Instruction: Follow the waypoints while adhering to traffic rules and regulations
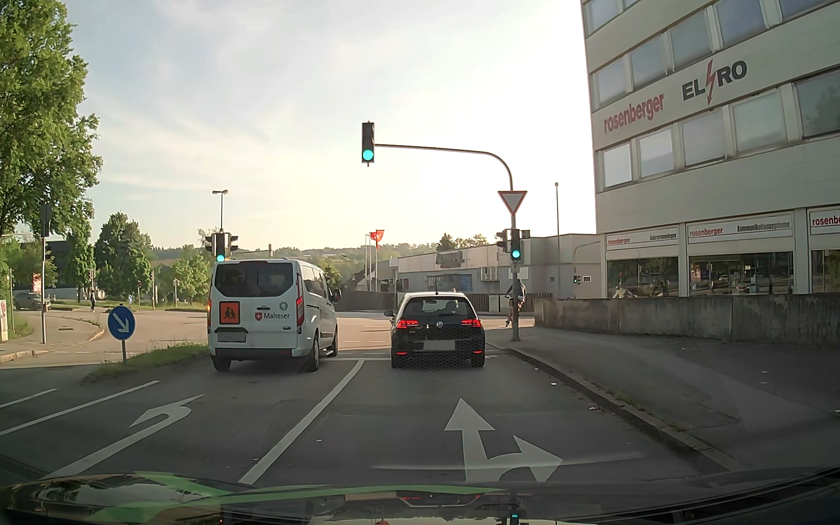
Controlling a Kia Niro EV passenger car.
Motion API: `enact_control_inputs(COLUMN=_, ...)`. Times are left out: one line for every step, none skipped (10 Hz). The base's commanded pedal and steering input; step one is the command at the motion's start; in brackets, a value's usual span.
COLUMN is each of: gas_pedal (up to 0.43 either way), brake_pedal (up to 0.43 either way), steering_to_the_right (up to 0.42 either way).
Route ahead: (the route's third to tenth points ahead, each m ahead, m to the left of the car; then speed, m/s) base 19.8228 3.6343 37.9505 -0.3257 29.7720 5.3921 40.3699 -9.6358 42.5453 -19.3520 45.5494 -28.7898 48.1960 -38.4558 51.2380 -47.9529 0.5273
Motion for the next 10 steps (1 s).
enact_control_inputs(gas_pedal=0.150, brake_pedal=0.000, steering_to_the_right=-0.033)
enact_control_inputs(gas_pedal=0.169, brake_pedal=0.000, steering_to_the_right=-0.032)
enact_control_inputs(gas_pedal=0.169, brake_pedal=0.000, steering_to_the_right=-0.030)
enact_control_inputs(gas_pedal=0.169, brake_pedal=0.000, steering_to_the_right=-0.029)
enact_control_inputs(gas_pedal=0.169, brake_pedal=0.000, steering_to_the_right=-0.029)
enact_control_inputs(gas_pedal=0.189, brake_pedal=0.000, steering_to_the_right=-0.029)
enact_control_inputs(gas_pedal=0.189, brake_pedal=0.000, steering_to_the_right=-0.029)
enact_control_inputs(gas_pedal=0.189, brake_pedal=0.000, steering_to_the_right=-0.029)
enact_control_inputs(gas_pedal=0.209, brake_pedal=0.000, steering_to_the_right=-0.029)
enact_control_inputs(gas_pedal=0.240, brake_pedal=0.000, steering_to_the_right=-0.029)
